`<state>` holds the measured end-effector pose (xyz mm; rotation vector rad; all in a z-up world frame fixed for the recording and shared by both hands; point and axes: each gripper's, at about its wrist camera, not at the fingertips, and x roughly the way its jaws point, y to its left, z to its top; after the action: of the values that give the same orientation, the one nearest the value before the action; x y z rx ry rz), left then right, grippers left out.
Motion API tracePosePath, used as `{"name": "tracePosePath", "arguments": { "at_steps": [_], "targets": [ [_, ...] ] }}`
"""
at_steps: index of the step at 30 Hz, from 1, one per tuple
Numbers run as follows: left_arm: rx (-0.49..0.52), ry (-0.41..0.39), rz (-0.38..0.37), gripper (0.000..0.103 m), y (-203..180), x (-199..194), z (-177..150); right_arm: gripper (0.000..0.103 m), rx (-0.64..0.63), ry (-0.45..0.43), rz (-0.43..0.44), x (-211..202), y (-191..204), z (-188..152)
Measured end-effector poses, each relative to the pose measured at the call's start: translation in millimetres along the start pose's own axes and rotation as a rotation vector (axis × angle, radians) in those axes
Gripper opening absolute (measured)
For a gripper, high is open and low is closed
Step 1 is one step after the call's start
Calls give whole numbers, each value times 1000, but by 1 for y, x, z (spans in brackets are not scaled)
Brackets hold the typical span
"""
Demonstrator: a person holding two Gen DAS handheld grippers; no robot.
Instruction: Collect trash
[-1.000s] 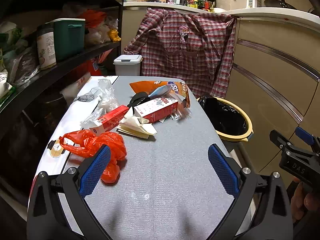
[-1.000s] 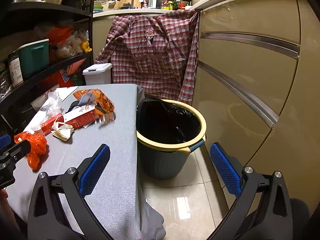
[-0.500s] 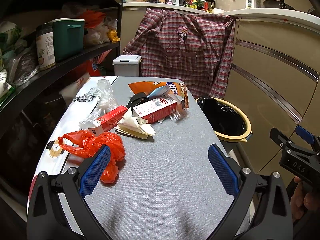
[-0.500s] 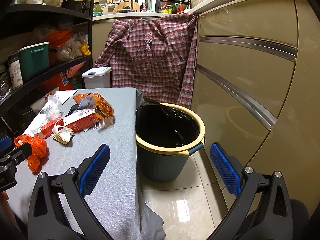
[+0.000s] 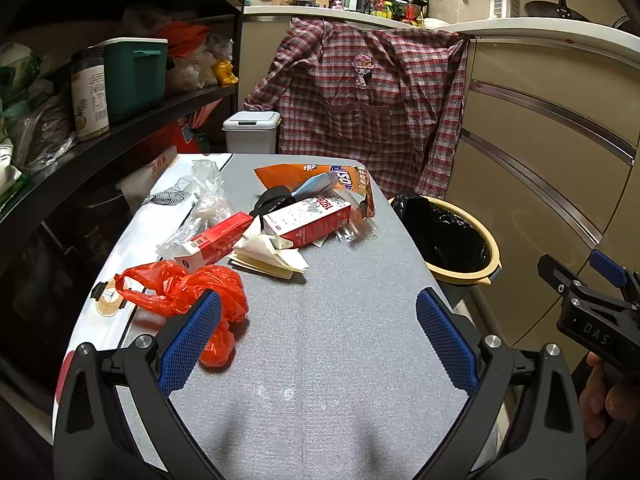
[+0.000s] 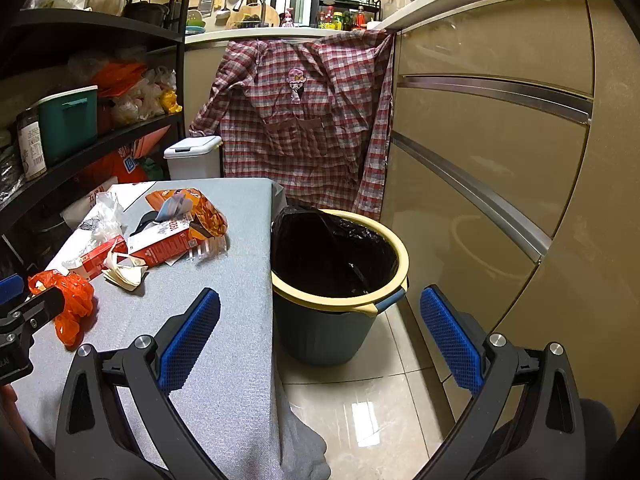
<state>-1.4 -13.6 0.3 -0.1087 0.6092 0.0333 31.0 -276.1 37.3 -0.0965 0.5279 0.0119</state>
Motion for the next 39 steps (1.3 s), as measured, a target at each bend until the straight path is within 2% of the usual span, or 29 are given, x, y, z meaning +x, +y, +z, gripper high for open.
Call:
{"name": "tracePosePath", "arguments": {
  "at_steps": [32, 37, 39],
  "targets": [
    [-5, 0, -3, 94, -1, 0, -1, 98, 4, -3, -2, -1, 0, -1],
    [-9, 17, -3, 86, -6, 5, -3, 94, 49, -3, 20, -1, -3, 4],
    [-20, 19, 8, 83, -7, 7, -3, 90, 52, -1, 24, 1, -1, 6]
  ]
}}
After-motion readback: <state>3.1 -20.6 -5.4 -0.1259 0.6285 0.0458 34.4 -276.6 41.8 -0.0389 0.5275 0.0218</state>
